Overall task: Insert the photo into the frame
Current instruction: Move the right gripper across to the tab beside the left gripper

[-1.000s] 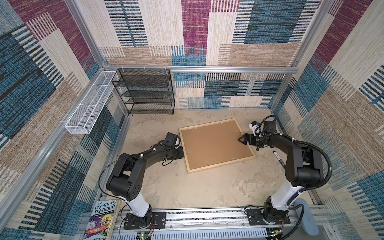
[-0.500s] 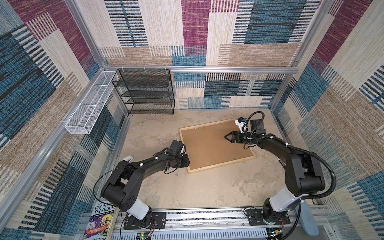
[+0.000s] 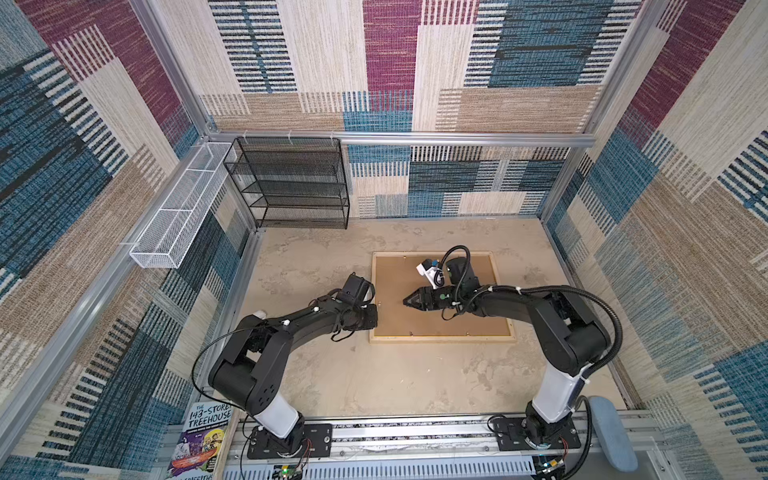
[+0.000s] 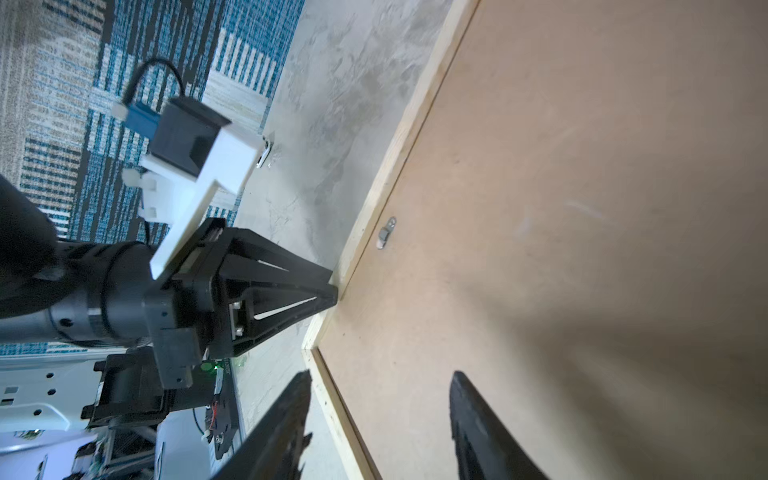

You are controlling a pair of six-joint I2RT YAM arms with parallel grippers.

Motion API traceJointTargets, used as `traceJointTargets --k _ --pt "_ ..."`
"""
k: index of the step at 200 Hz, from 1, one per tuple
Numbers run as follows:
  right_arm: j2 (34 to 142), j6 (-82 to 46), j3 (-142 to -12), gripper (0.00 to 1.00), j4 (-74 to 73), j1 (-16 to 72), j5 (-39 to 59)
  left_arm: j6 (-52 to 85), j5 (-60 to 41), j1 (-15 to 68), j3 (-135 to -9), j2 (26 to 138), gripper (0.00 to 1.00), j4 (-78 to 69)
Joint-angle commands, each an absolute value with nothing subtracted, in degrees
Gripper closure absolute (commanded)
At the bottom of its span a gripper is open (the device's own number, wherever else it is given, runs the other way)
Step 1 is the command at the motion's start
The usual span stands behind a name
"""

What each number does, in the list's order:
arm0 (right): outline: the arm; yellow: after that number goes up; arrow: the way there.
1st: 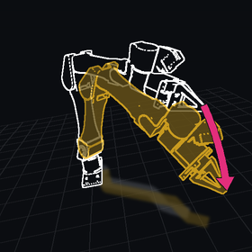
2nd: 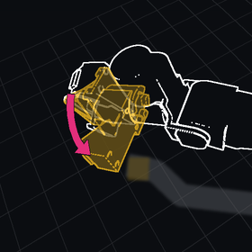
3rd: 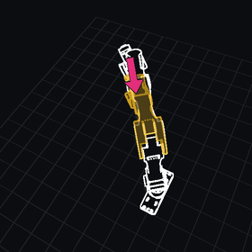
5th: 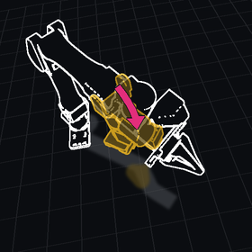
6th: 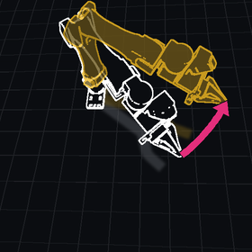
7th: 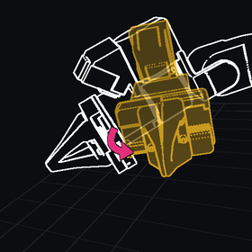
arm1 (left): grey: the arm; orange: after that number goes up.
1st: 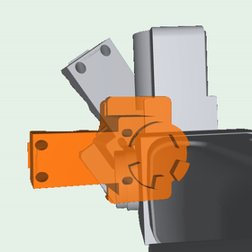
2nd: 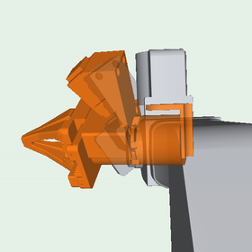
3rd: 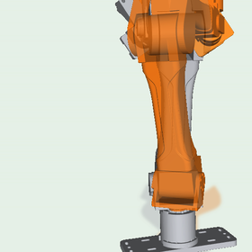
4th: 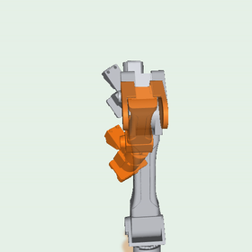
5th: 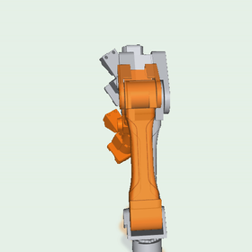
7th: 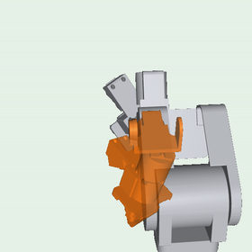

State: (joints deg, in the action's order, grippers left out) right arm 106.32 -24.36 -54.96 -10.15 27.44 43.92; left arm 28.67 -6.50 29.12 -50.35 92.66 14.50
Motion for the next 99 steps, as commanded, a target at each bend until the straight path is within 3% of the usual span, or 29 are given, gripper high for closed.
traceJointTargets --k 1,42,99 --pt "109.04 -30.88 -55.99 0.43 -18.27 29.61 45.0 27.22 -5.91 29.14 -50.99 92.33 0.8 16.08" --pt "114.98 -38.24 -57.14 0.38 -25.98 31.85 46.23 30.61 -7.19 29.16 -48.21 91.94 0.8 13.57" --pt "120.02 -42.37 -62.14 0.36 -23.49 34.75 44.63 31.59 -8.43 29.84 -47.24 92.81 0.81 12.4"
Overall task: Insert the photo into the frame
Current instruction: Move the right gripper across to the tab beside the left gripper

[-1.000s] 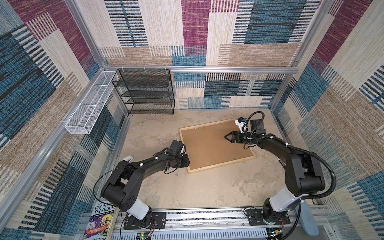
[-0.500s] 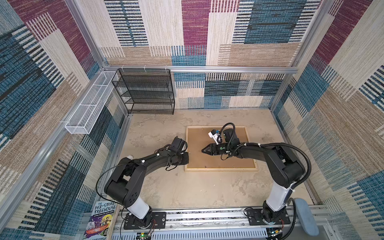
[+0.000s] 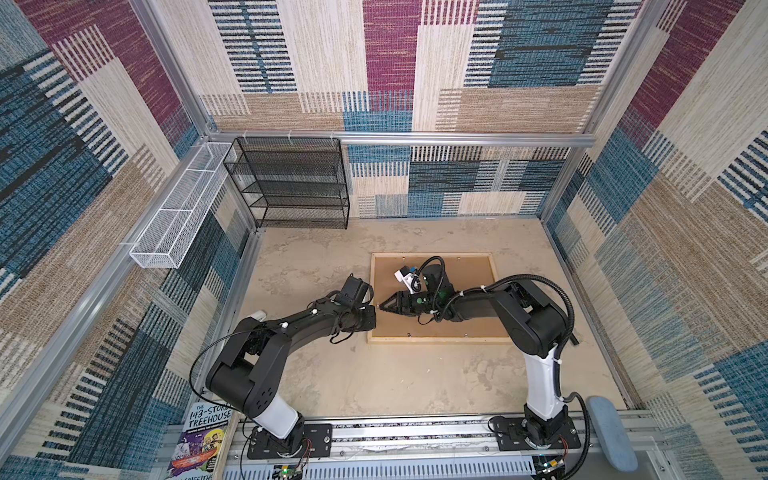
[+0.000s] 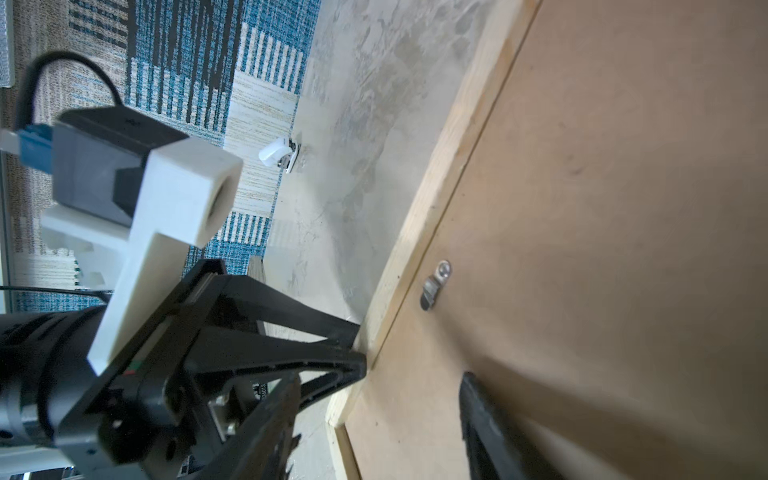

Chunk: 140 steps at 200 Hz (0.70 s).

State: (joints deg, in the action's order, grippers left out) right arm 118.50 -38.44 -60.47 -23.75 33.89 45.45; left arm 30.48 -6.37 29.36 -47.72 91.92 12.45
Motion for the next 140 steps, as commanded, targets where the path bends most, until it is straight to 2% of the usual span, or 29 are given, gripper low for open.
traceJointTargets --k 1,39,103,140 --pt "120.08 -42.41 -62.23 0.36 -23.52 34.78 44.64 31.57 -8.43 29.86 -47.26 92.81 0.81 12.4" --pt "121.93 -45.44 -64.51 0.36 -22.02 36.18 40.86 32.07 -9.13 30.54 -47.28 92.81 0.81 11.48" --pt "124.39 -59.14 -58.97 0.36 -35.5 37.19 37.12 32.7 -9.67 32.14 -46.84 92.64 0.81 10.2" --pt "125.57 -60.14 -59.87 0.36 -37.2 37.61 38.57 33.0 -9.14 32.52 -46.28 92.61 0.81 9.83"
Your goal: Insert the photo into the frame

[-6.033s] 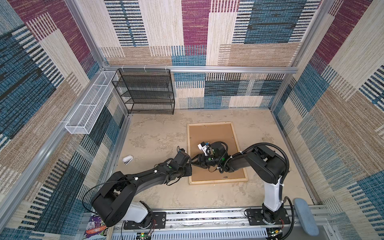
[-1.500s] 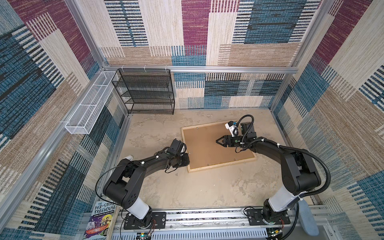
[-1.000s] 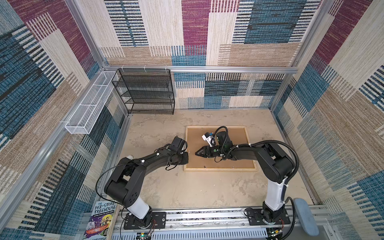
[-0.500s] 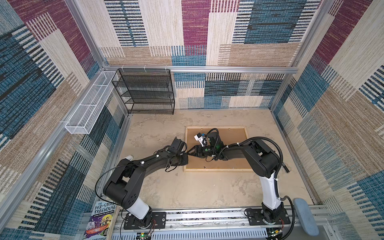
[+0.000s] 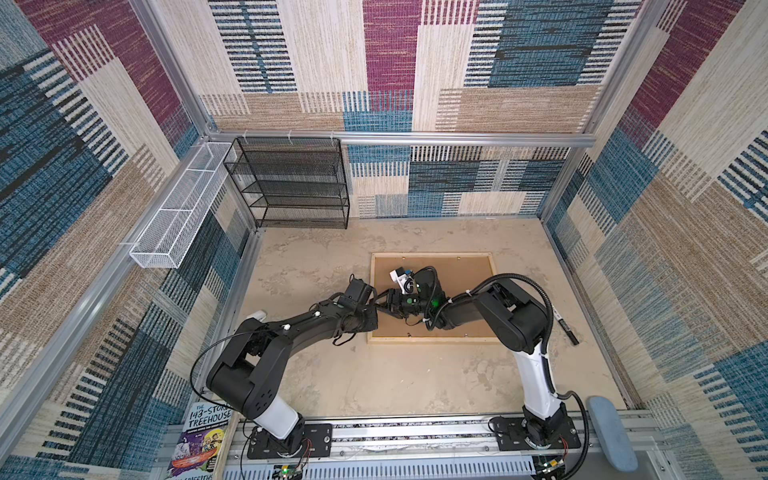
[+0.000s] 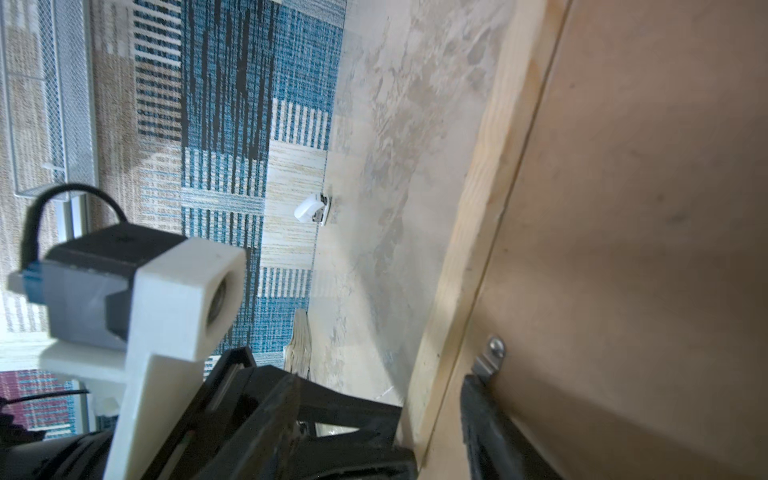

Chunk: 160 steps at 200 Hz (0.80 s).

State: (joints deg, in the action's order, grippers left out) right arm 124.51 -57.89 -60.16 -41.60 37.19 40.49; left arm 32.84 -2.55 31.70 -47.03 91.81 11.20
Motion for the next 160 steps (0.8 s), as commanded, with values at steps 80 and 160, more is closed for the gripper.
traceJointTargets --k 80,160 --pt "119.1 -56.38 -55.05 0.36 -33.38 37.62 34.77 34.02 -6.15 32.52 -45.58 91.92 0.82 11.05" --pt "119.36 -58.48 -56.78 0.36 -32.11 37.63 31.06 33.66 -6.77 32.48 -45.4 91.12 0.83 10.66"
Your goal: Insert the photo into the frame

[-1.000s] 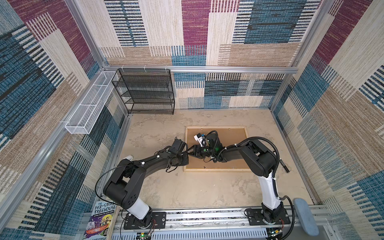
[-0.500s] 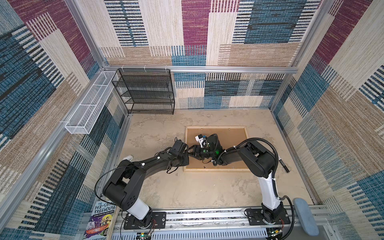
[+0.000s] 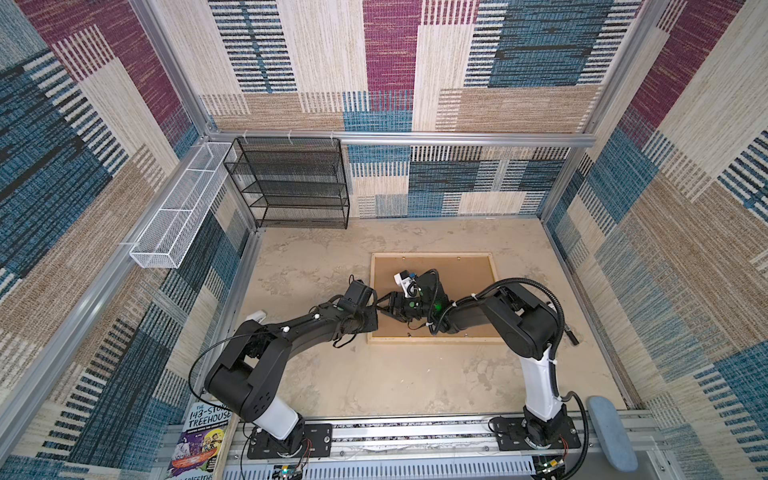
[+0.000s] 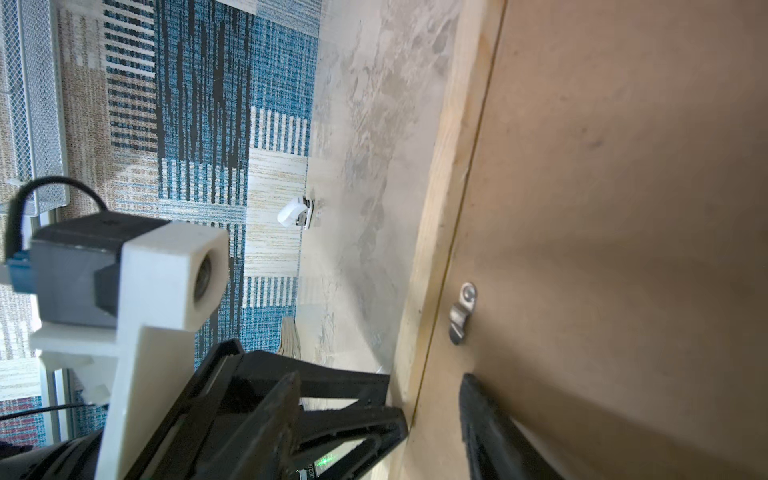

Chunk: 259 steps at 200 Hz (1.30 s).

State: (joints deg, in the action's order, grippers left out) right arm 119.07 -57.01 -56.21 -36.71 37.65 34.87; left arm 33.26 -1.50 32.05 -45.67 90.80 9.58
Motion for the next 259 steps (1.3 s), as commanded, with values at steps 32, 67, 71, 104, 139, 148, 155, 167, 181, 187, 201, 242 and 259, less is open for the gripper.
traceJointTargets --k 32,67,71,104,139,148,155,167,181,187,201,242,259 --pt "119.7 -59.52 -56.87 0.36 -31.99 37.88 30.19 33.66 -7.21 32.52 -45.69 91.16 0.83 10.39" --pt "120.4 -60.35 -57.39 0.36 -32.45 38.22 29.86 33.34 -7.64 32.61 -45.96 91.13 0.83 10.38" --pt "120.49 -60.43 -57.47 0.36 -32.52 38.31 29.88 33.34 -7.72 32.61 -45.96 91.1 0.83 10.37" --pt "121.51 -61.02 -58.55 0.36 -32.87 38.67 30.06 33.38 -8.0 32.81 -46.07 91.21 0.83 10.38" --pt "122.53 -62.59 -58.92 0.36 -34.46 39.01 30.37 33.22 -8.44 33.12 -46.47 91.66 0.83 10.35" --pt "122.77 -63.13 -58.8 0.36 -35.11 39.11 30.65 33.2 -8.52 33.28 -46.62 91.88 0.83 10.41" --pt "122.94 -63.52 -58.71 0.36 -35.56 39.11 30.76 33.18 -8.61 33.35 -46.71 92.1 0.83 10.34" --pt "123.31 -64.25 -58.56 0.36 -36.09 39.2 30.68 33.21 -8.83 33.57 -46.97 92.44 0.83 10.29" --pt "123.64 -65.05 -58.36 0.36 -36.65 39.29 30.18 33.19 -8.96 33.91 -47.39 92.75 0.83 10.24" --pt "123.81 -65.51 -58.22 0.36 -36.92 39.37 29.99 33.2 -9.01 34.08 -47.47 92.76 0.83 10.17" --pt "124.06 -66.94 -57.59 0.36 -38.15 39.54 29.3 33.2 -9.05 34.36 -47.71 92.81 0.83 10.2" --pt "125.11 -69.69 -57.39 0.37 -39.63 40.21 27.92 33.3 -9.29 35.02 -47.96 92.79 0.83 10.02" --pt "125.44 -70.64 -57.39 0.37 -40.2 40.34 27.59 33.35 -9.54 35.23 -47.94 92.99 0.83 9.59"
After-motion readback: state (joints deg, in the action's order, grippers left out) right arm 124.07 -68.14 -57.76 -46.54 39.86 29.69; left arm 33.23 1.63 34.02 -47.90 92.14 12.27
